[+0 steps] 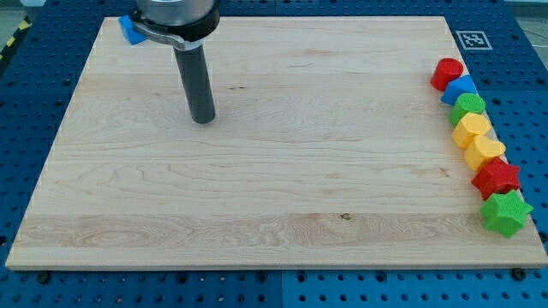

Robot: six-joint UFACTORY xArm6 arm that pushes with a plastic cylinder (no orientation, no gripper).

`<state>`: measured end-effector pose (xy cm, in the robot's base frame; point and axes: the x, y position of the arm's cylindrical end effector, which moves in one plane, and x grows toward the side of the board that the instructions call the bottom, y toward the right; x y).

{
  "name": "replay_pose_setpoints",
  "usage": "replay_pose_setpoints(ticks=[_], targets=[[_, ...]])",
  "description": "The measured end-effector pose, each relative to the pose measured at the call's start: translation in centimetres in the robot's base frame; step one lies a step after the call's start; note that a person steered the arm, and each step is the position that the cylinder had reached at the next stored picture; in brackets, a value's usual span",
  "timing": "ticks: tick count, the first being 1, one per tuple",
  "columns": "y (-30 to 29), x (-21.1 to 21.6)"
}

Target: Place arm in between blue cube and green star

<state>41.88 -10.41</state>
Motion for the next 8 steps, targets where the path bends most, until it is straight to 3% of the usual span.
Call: replay_pose_setpoints(ticks=[2,4,6,8], targets=[[0.0,1.0],[6.6,1.4],[12.7,-2.4],[13.6,-2.6]])
